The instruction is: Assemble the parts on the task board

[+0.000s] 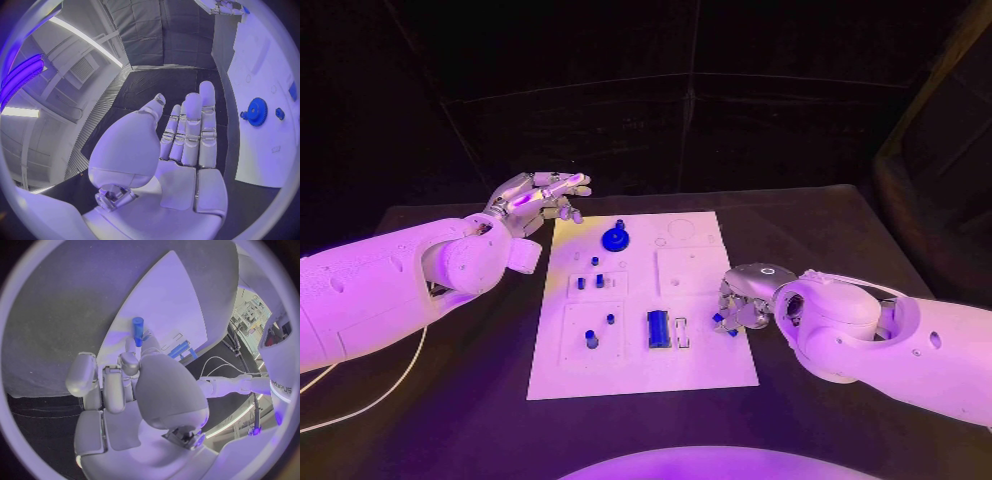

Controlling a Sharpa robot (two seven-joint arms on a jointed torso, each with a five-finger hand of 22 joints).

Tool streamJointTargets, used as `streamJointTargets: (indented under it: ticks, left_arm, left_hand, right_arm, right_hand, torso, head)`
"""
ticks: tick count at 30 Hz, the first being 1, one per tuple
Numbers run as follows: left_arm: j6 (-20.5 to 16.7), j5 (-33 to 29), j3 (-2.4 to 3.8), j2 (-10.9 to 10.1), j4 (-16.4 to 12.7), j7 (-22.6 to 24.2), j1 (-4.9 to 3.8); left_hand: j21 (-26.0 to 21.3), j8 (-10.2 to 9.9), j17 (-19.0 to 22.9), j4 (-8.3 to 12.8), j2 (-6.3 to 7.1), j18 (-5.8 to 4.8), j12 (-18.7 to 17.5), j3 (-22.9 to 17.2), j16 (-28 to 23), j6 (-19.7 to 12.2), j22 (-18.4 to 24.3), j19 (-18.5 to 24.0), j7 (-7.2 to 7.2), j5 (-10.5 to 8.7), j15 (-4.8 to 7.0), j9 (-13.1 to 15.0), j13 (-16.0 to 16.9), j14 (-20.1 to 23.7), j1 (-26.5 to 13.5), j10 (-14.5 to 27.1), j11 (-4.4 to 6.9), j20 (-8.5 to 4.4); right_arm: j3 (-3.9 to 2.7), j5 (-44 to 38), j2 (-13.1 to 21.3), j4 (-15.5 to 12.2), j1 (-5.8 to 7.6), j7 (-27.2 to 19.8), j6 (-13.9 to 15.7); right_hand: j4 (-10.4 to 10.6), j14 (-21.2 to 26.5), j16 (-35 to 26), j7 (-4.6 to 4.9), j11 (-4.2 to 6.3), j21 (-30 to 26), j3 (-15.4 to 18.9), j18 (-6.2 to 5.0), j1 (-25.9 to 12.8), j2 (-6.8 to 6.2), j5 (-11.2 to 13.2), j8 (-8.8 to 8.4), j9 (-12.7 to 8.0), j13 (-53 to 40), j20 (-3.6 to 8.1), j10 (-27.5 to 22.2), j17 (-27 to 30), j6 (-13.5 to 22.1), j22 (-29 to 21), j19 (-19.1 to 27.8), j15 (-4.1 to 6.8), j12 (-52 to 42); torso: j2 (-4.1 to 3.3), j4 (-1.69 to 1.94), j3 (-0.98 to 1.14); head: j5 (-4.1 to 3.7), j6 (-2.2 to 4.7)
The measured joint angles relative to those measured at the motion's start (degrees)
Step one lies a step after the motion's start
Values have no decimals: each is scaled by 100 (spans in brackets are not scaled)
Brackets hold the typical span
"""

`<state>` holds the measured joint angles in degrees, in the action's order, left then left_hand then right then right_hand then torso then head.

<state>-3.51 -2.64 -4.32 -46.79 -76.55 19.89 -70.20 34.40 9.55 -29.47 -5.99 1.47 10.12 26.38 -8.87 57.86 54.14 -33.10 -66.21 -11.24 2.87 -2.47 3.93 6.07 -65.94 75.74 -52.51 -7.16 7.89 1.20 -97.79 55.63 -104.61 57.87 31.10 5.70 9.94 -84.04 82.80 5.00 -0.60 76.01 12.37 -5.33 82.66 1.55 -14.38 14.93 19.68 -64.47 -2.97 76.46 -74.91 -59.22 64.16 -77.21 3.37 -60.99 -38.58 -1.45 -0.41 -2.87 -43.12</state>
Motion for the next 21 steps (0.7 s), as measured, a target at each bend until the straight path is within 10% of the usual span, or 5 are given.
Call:
streamJointTargets:
  ticks: [12, 21]
  left_arm:
    - [18, 16, -2, -6, -3, -10, 5]
    - [30, 24, -3, -2, 0, -15, 13]
  left_hand:
    - [0, 0, 4, 16, 0, 0, 0, 16, 0, 0, 5, 0, 0, 0, 0, 0, 0, 0, 0, 0, 0, 0]
    - [-23, 0, 10, 16, 0, 0, 0, 16, 0, -21, 12, 0, 21, 0, -20, 0, -5, 20, 0, 13, -13, 0]
  right_arm:
    - [38, 386, 74, -110, -45, -6, 495]
    - [46, 1579, 138, -217, -60, -267, 1280]
  right_hand:
    - [-16, 22, -18, -27, 42, 17, -401, 0, 232, 340, -683, -195, -111, -58, 32, 1, 0, 14, 95, -32, 20, 22]
    - [96, 22, -18, -30, 50, 25, -595, 0, 254, 328, -937, -216, -111, -30, 52, 10, 1, -28, 125, -52, 20, 23]
  torso:
    - [0, 1, 6]
    - [2, -1, 6]
  head:
    - [24, -4]
    - [44, -7]
